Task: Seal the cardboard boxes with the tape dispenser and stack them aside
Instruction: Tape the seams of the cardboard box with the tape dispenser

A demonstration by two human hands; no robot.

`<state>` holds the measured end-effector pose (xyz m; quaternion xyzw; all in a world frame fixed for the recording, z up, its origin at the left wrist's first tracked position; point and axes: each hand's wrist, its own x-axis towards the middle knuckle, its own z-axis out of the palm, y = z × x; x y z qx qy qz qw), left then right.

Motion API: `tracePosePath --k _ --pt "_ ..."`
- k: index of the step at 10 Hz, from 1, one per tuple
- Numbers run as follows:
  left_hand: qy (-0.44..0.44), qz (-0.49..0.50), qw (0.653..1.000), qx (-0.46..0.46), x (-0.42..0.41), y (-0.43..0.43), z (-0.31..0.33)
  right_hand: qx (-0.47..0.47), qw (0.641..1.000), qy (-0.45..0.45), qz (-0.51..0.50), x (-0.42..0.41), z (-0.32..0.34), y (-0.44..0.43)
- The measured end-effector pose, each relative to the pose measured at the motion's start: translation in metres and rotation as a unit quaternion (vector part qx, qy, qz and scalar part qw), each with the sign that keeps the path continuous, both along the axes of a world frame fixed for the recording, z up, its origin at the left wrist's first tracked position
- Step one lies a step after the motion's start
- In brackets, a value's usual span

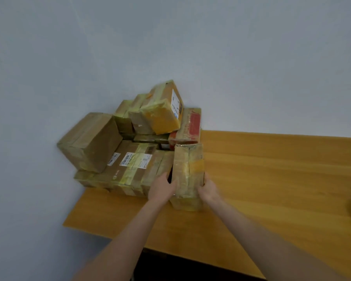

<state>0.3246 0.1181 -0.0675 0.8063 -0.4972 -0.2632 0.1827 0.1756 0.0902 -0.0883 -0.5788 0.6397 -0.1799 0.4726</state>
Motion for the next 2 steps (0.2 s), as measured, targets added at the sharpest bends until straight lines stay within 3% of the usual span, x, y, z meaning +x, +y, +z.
tracePosePath --k 2 --pt "-0.111 -0.040 0.989 -0.085 0.001 -0.017 0.013 -0.003 0.997 0.075 0.022 -0.017 0.015 -0.006"
